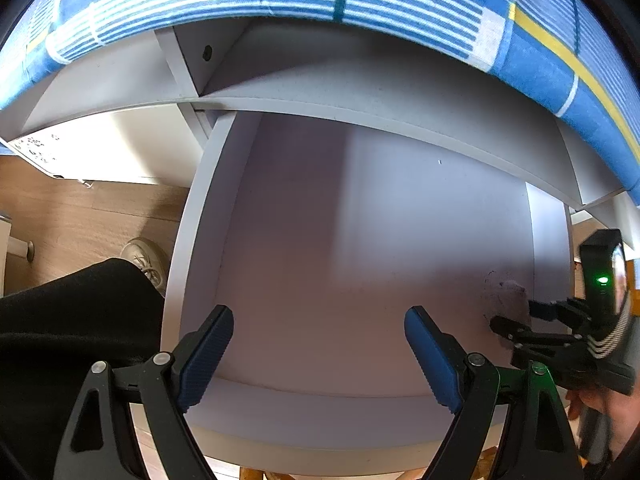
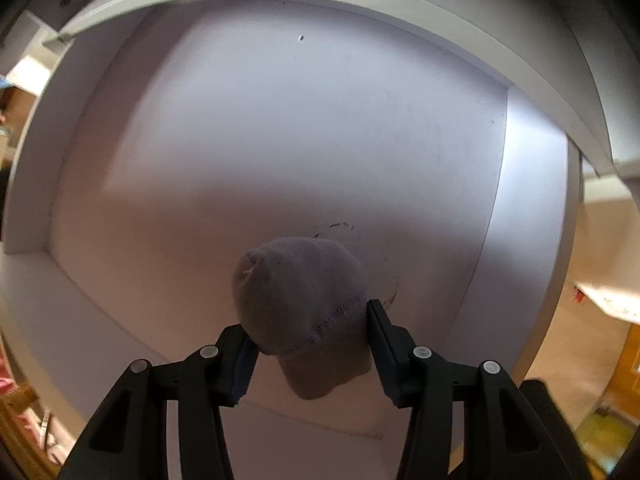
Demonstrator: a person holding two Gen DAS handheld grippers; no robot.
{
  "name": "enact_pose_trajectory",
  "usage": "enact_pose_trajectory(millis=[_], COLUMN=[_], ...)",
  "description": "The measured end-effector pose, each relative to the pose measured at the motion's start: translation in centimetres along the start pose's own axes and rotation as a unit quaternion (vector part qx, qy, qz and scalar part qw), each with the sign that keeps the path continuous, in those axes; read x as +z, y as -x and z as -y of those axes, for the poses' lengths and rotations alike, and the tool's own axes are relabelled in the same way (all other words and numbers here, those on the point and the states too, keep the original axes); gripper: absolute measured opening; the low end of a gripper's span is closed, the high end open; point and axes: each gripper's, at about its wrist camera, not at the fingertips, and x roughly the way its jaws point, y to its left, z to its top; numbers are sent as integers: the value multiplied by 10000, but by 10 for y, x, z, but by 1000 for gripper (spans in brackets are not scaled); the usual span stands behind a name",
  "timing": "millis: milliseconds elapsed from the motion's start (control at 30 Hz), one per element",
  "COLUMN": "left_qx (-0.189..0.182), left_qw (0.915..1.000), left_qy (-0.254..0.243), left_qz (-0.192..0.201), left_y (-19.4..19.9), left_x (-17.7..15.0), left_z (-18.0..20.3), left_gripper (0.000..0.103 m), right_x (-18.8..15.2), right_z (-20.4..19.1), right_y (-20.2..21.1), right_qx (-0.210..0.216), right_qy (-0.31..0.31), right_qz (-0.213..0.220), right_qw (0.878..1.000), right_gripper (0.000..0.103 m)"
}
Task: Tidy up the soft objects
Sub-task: 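Lift the lilac sock with the right gripper out of the shelf toward the tray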
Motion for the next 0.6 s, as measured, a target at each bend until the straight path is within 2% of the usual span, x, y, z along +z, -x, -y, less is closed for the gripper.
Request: enact_pose_trajectory(millis=[100,267,433,600], left_qx=[-1,1,-18,-73], left_qw=[10000,10000,9999,9998], left_qy=[9,-13,-63,-128], left_qz=[24,70,101,153], left_y=[2,5,7,11], left_x=[0,0,0,0], left_z=[0,2,2,5], left_gripper=[88,88,88,88], right_x=[-3,-11,-29,-39], right_z=[11,18,10,27], right_y=[10,32,77,121], right_qx=[308,450,582,737], right_qy=[-283,-359,-324,-320], right_qz=[63,183,361,634], right_qw=[9991,9982,9971,9947], right_gripper=[50,50,50,50])
